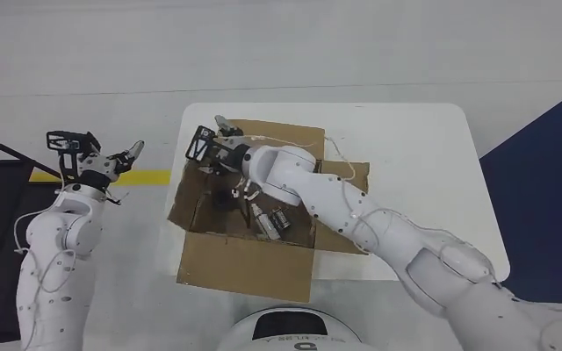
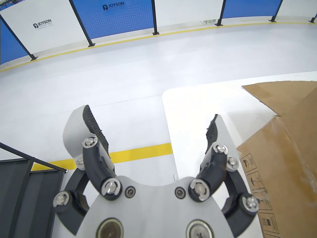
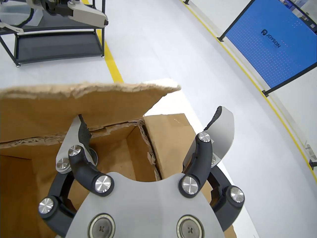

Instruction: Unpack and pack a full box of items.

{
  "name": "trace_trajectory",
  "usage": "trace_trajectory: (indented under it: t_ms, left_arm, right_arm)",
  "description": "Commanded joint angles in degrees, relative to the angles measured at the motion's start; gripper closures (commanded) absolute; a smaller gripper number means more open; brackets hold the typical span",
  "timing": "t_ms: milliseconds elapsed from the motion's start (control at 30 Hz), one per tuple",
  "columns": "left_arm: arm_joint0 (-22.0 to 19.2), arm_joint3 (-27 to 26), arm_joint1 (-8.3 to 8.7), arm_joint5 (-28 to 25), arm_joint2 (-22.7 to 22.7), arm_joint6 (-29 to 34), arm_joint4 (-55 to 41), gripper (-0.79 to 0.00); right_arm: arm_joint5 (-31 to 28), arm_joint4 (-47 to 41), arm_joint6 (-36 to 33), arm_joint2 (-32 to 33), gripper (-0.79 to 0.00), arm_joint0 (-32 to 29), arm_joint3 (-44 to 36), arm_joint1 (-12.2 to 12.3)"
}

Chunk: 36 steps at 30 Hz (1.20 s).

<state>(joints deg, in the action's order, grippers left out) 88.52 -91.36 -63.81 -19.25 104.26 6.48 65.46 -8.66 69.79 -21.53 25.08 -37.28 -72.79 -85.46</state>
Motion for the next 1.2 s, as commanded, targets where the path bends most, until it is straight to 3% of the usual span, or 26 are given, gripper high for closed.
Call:
trace_trajectory:
  t_ms: [0, 233, 400, 533, 633, 700, 833, 967, 1067, 1167]
  left_arm:
    - [0.1, 0.3, 0.03, -0.1, 0.4, -0.2, -0.5, -0.785]
    - [0.1, 0.6, 0.02, -1.4, -0.7, 0.2, -1.2, -0.785]
    - [-0.5, 0.8, -0.06, -1.2, -2.8, 1.0, 0.5, -0.785]
    - [-1.4, 1.2, -0.02, -1.8, -4.4, 2.7, 2.1, -0.785]
    - [-2.1, 1.6, -0.02, -1.7, -5.2, 3.5, 2.7, -0.785]
    - [-2.1, 1.6, -0.02, -1.7, -5.2, 3.5, 2.7, -0.785]
    - [-2.1, 1.6, -0.02, -1.7, -5.2, 3.5, 2.7, -0.785]
    - [-2.1, 1.6, -0.02, -1.7, -5.2, 3.5, 2.7, -0.785]
    - [-2.1, 1.6, -0.02, -1.7, -5.2, 3.5, 2.7, -0.785]
    - [-2.1, 1.6, -0.02, -1.7, -5.2, 3.5, 2.7, -0.785]
  right_arm:
    - [-0.2, -0.4, -1.0, -2.1, -0.785, 1.5, 2.8, -2.1]
    - [-0.6, -0.4, -6.6, -7.2, -0.785, 4.4, 10.9, -8.3]
    - [-1.3, -2.1, -4.2, -4.4, -0.785, 4.2, 10.4, -8.9]
    - [-6.6, -4.2, -0.7, 1.8, -0.785, 0.4, 4.2, -5.6]
    - [-14.3, -4.3, -0.9, 9.2, -0.785, -5.9, -4.9, -1.1]
    - [-22.7, -4.3, -4.5, 16.3, -0.785, -12.9, -13.7, 2.8]
    - [-36.2, -10.5, -14.3, 28.6, -0.785, -23.6, -23.9, 7.8]
    - [-42.8, -18.5, -21.8, 37.2, -0.785, -30.4, -30.1, 10.8]
    - [-45.5, -24.1, -28.3, 39.5, -0.785, -31.6, -32.0, 12.2]
    - [-45.2, -24.6, -28.9, 39.7, -0.785, -31.5, -32.2, 12.3]
